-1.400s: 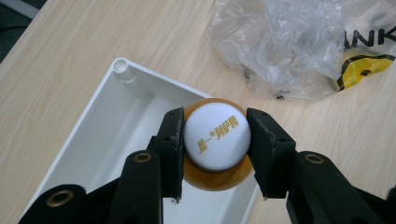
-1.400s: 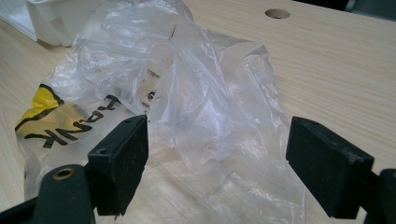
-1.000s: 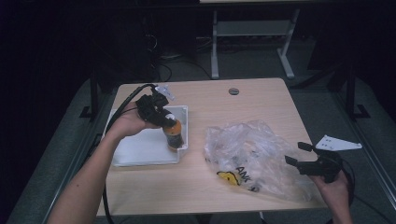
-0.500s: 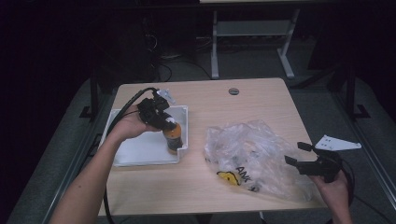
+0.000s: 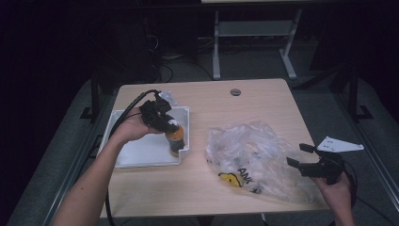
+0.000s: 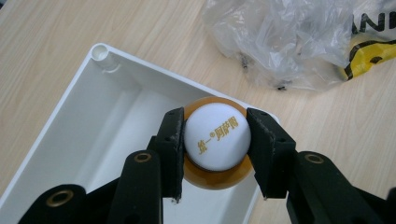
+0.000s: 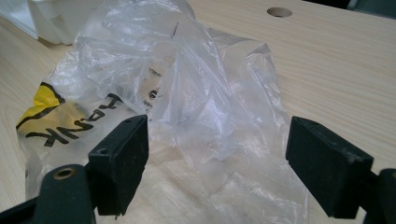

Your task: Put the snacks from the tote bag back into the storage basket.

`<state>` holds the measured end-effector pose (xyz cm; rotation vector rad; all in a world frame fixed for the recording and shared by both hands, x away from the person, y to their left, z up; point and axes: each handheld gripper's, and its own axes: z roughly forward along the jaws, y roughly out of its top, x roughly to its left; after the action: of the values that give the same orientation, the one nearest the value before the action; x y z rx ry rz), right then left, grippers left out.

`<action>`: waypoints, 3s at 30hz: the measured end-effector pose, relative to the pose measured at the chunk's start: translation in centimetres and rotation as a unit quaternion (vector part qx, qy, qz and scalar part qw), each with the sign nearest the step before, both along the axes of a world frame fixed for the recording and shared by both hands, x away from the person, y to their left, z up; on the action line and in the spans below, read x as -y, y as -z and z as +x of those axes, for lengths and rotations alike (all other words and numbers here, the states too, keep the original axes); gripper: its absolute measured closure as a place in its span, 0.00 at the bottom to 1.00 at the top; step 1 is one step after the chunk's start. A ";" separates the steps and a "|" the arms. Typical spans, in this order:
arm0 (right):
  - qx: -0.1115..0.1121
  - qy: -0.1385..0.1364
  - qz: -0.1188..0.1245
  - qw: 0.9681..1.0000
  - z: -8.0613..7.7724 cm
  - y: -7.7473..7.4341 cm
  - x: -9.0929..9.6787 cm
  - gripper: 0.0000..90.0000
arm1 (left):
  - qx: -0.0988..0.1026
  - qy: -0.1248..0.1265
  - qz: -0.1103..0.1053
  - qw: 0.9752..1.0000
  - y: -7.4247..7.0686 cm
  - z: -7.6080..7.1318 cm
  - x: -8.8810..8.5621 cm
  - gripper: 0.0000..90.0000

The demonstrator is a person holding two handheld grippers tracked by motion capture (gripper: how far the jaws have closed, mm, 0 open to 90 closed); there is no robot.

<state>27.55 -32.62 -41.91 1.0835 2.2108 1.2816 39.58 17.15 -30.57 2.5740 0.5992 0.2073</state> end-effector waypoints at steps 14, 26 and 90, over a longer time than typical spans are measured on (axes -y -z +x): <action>-0.004 0.002 0.001 1.000 -0.1 0.0 0.0 0.23 | -0.008 0.001 -0.017 1.000 0.2 0.3 -0.5 0.65; -0.005 0.003 0.000 1.000 -0.3 0.1 0.1 0.23 | -0.012 0.005 -0.020 1.000 0.2 0.5 -0.8 0.64; -0.006 0.009 -0.019 1.000 -0.4 0.2 -0.2 0.22 | 0.001 -0.037 -0.107 0.994 -0.2 -1.8 -4.8 0.36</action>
<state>27.11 -32.38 -42.12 1.0966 2.2195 1.2252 37.81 21.95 -30.36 2.3478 0.6796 0.1604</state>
